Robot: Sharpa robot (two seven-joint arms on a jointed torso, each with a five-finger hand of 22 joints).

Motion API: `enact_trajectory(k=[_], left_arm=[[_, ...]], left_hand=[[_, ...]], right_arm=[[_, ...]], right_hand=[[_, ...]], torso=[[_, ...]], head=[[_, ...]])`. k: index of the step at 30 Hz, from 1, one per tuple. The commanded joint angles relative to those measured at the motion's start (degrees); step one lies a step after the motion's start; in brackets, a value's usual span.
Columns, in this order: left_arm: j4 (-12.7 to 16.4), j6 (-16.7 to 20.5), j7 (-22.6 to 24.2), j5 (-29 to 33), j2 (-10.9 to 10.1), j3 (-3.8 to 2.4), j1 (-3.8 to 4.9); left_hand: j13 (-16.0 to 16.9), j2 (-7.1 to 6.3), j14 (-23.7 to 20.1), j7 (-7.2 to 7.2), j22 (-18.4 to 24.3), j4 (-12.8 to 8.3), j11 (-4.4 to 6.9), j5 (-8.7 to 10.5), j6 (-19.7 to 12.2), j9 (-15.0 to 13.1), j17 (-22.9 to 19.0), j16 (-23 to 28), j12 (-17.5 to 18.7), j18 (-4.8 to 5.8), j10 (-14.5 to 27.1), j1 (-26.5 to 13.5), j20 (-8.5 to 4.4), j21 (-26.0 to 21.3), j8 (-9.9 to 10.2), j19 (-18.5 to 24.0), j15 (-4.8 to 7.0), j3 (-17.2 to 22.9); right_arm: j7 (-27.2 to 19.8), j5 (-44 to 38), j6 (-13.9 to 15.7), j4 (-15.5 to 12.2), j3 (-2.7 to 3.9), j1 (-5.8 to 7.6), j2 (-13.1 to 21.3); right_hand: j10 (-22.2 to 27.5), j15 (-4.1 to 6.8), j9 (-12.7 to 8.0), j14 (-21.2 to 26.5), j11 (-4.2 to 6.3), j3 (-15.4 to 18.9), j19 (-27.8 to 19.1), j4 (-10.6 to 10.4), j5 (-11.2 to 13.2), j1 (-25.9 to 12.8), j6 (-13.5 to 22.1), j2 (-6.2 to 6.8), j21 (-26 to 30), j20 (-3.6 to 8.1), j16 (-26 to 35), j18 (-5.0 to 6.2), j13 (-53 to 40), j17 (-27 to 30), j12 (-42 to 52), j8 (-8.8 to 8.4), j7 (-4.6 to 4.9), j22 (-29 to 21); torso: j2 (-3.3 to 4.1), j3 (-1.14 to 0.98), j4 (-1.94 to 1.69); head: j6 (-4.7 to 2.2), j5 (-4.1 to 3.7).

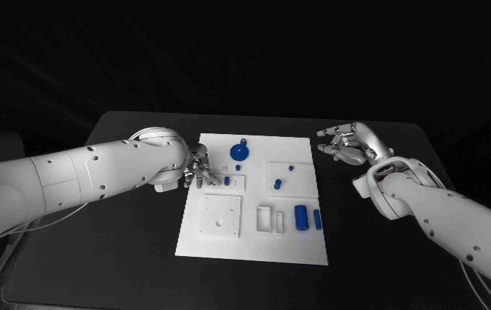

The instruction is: Assemble the parts on the task board

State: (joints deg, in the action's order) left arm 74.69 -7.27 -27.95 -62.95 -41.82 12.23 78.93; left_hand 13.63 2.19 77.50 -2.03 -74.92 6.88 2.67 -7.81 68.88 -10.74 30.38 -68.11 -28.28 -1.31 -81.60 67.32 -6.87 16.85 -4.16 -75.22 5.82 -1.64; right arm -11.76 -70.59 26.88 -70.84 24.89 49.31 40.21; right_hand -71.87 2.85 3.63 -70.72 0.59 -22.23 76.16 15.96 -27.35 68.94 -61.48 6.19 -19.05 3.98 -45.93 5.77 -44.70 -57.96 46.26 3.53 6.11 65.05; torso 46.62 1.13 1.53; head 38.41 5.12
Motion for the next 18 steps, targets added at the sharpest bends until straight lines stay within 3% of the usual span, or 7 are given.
enact_trajectory(k=[1, 10, 18], left_arm=[[-0.48, -1.73, -0.47, -0.23, 0.39, 0.1, -0.06], [-1.85, -1.04, -0.61, -0.35, 1.5, 0.26, -0.57], [-3.13, 0.22, -0.38, 0.02, 2.57, 0.28, -1.67]], left_hand=[[0.09, 0.45, 0.18, -0.03, -0.99, -0.38, 0.08, -0.36, 0.52, 0.06, 0.05, -0.25, -0.28, -0.19, -0.24, 0.21, 0.09, 0.18, 0.22, 0.33, 0.01, 0.08], [0.1, 0.95, 0.27, 0.04, -0.96, -0.24, 0.11, -0.34, 0.75, 0.08, 0.08, -0.27, -0.3, -0.2, -0.31, -0.09, 0.04, 0.28, 0.14, 0.26, 0.05, -0.02], [0.11, 1.58, 0.36, 0.11, -0.95, 0.24, 0.16, -0.41, 0.93, 0.01, 0.08, -0.24, -0.3, -0.19, -0.4, -0.51, -0.04, 0.36, 0.1, 0.15, 0.12, -0.03]], right_arm=[[-0.49, 0.0, -0.34, -0.01, 0.02, -0.01, -0.06], [-0.51, 0.0, -0.37, -0.05, 0.02, -0.01, -0.1], [-0.51, 0.0, -0.39, -0.19, 0.02, -0.01, -0.05]], right_hand=[[-0.09, 0.23, -0.07, 0.21, -0.05, 0.09, 0.33, -0.08, -0.2, -0.62, 0.38, 0.03, 0.39, 0.1, 0.2, 0.6, -0.03, 0.02, -0.06, 0.0, 0.17, 0.0], [-0.09, 0.23, -0.07, 0.21, -0.05, 0.09, 0.33, -0.08, -0.2, -0.62, 0.38, 0.03, 0.39, 0.1, 0.2, 0.6, -0.03, 0.02, -0.06, 0.0, 0.17, 0.0], [-0.09, 0.23, -0.07, 0.21, -0.05, 0.09, 0.33, -0.08, -0.2, -0.62, 0.38, 0.03, 0.39, 0.1, 0.2, 0.6, -0.03, 0.02, -0.06, 0.0, 0.17, 0.0]], torso=[[-0.01, -0.02, -0.01], [0.05, 0.0, 0.03], [0.11, 0.03, 0.06]], head=[[0.05, -0.04], [0.05, -0.11], [0.14, -0.35]])
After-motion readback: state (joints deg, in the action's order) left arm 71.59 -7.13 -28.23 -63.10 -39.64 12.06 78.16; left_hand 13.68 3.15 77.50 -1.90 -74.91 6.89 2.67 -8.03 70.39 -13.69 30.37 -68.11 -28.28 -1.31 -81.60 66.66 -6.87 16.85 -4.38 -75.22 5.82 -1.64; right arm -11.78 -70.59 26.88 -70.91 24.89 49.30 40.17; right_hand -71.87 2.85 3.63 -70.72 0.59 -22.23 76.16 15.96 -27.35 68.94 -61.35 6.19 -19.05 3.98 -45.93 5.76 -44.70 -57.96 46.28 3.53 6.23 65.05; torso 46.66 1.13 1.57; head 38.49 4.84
